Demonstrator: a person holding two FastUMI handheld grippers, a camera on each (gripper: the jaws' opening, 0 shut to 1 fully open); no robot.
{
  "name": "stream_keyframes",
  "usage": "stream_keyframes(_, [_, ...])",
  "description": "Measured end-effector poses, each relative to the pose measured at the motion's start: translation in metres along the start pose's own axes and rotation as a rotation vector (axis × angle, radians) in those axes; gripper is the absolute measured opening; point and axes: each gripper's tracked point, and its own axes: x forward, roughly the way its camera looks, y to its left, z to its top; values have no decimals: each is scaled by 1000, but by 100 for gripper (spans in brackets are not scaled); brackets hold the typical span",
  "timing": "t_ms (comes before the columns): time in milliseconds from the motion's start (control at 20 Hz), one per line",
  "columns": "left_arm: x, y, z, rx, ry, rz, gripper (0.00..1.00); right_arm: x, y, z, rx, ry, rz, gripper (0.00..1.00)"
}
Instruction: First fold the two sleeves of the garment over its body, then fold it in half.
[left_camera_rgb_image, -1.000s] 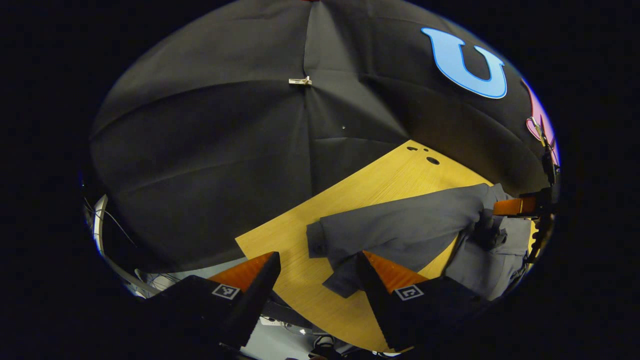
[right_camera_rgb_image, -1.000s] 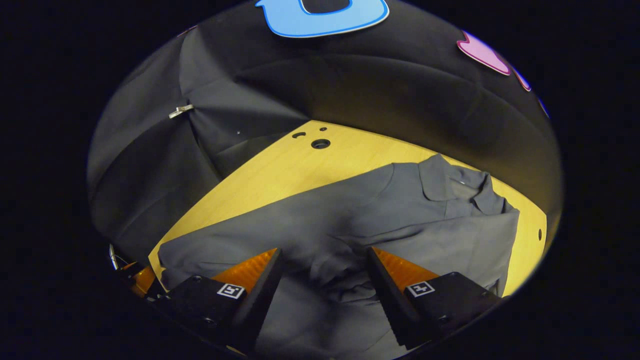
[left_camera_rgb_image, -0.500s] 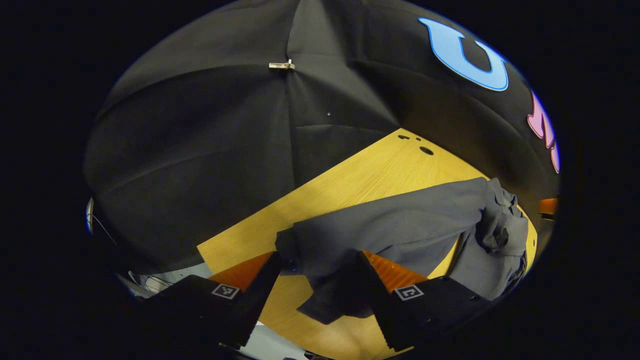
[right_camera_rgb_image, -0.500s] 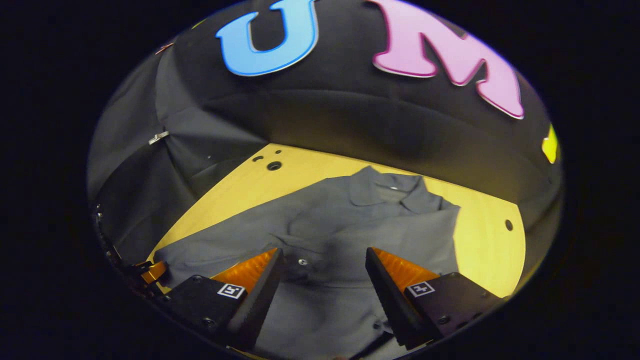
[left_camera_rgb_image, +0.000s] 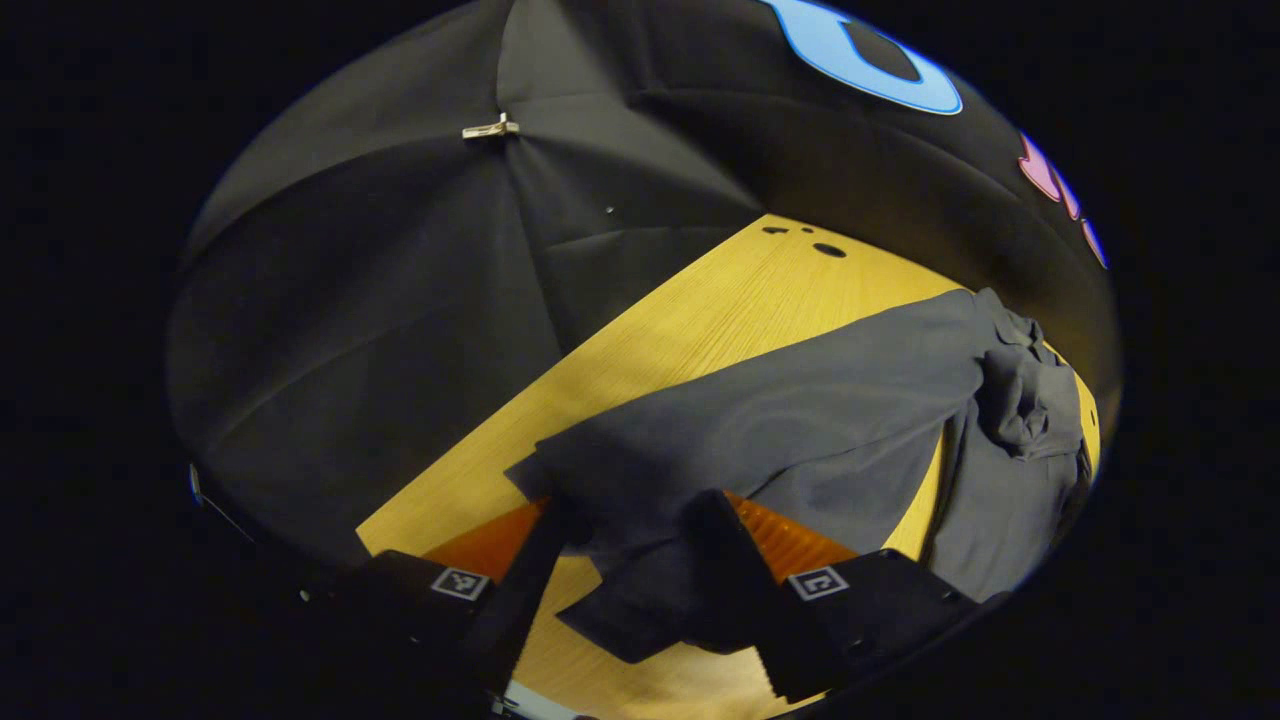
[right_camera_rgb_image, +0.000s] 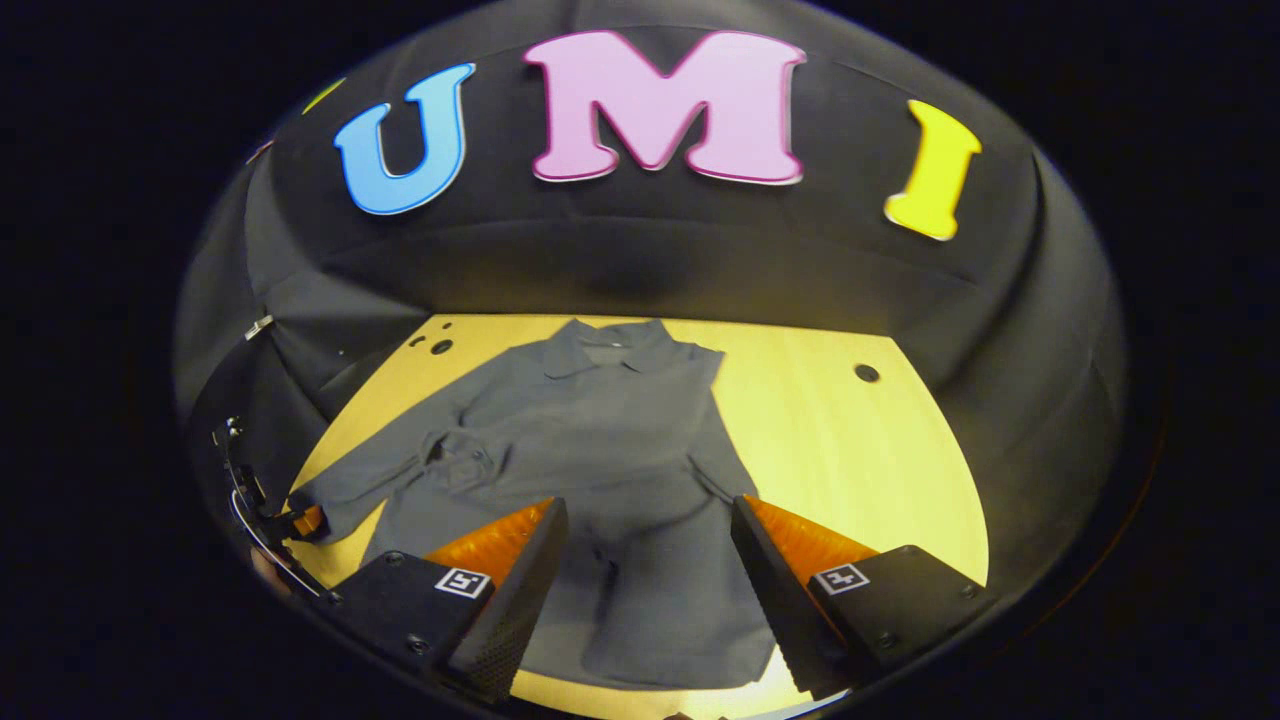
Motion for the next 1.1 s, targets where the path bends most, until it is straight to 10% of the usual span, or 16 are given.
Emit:
stream_keyframes(300, [2,-25,-1,58,-20,-108,20,-53,-52,-41,217,-26,-104,100])
stream_keyframes(500, [-1,-27,5,92,-21,-73,6,-59,-81,-58,268,-26,-165,99])
stream_keyframes(1100, [-88,-150,136,95,-225,-249,6,-27,-93,-61,254,-1,-87,99])
